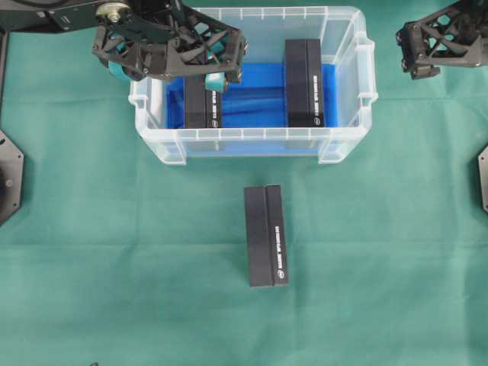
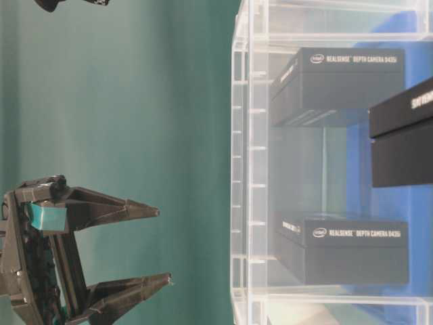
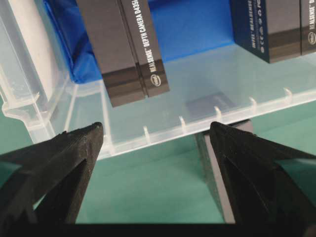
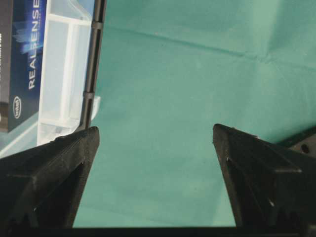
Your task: Take out the box from the case.
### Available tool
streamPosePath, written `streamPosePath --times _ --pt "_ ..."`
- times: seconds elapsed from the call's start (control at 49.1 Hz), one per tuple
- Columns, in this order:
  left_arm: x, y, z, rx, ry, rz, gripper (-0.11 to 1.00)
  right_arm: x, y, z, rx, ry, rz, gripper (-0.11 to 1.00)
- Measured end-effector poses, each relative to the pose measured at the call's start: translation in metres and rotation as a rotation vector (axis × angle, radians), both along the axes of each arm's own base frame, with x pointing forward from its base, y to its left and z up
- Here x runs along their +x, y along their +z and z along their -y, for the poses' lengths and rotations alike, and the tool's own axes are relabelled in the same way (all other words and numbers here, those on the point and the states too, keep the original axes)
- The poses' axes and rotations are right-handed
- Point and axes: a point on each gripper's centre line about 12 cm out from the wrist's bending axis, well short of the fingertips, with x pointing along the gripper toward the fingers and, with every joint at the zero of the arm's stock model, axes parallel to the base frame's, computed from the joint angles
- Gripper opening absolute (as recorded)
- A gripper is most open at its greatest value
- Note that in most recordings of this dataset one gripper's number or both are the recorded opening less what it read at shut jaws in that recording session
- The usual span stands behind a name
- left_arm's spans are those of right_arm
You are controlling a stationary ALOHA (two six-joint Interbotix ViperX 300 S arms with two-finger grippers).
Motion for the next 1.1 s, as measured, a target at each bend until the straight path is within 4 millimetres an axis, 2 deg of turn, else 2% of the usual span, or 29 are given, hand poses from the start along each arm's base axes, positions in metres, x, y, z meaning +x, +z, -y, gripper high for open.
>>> streamPosePath --times 0.916,1.099 --pt "0.0 0.0 0.0 0.0 0.001 0.0 0.92 0.0002 0.0 -0.0005 0.001 0.002 0.001 0.91" --pt "0.0033 -0.0076 -0.001 -0.001 0.002 -0.018 0.92 0.0 -0.0005 -0.0004 0.001 0.002 -0.001 0.91"
